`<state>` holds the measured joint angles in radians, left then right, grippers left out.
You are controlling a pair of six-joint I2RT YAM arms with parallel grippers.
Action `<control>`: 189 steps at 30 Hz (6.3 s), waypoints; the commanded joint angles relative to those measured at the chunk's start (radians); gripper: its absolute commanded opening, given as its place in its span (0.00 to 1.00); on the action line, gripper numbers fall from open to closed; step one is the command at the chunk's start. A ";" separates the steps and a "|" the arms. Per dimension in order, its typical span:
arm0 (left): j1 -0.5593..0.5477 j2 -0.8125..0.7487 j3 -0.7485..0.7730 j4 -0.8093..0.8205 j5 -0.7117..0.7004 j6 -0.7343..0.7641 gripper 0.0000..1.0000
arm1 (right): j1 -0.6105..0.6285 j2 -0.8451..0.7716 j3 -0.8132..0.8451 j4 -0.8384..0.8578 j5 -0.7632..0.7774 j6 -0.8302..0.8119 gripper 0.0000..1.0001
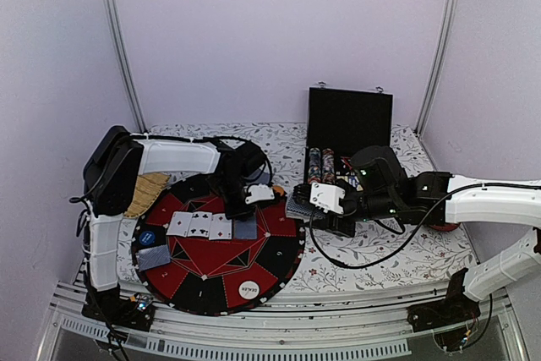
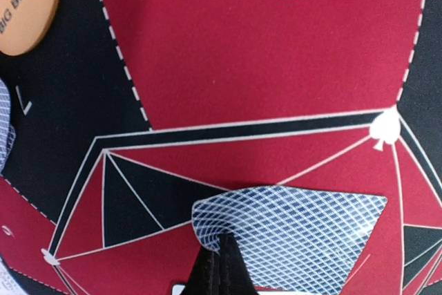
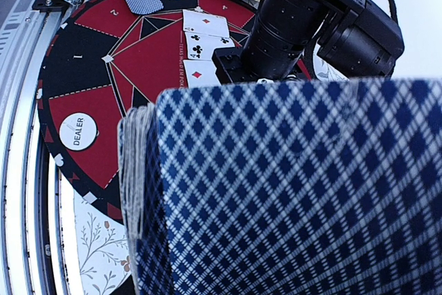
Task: Distribute texas hold em gaming equipment
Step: Distribute the poker card in the community card area, then pass from the right arm to the left, then pass from the left arm to the right
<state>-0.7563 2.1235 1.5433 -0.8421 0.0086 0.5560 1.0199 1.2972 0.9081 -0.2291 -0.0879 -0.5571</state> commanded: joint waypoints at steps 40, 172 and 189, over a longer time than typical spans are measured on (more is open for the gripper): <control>-0.011 -0.651 -0.266 0.522 0.301 -0.678 0.71 | 0.003 0.003 0.005 0.045 -0.004 0.023 0.50; -0.206 -0.736 -0.541 0.871 0.305 -1.027 0.00 | 0.108 0.223 0.161 0.148 0.160 -0.113 0.78; -0.207 -0.787 -0.573 0.894 0.349 -1.011 0.00 | 0.079 0.239 0.171 0.135 0.154 -0.059 0.56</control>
<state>-0.9493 1.3930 0.9688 -0.0429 0.2611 -0.4679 1.1168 1.5242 1.0595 -0.0990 0.0723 -0.6456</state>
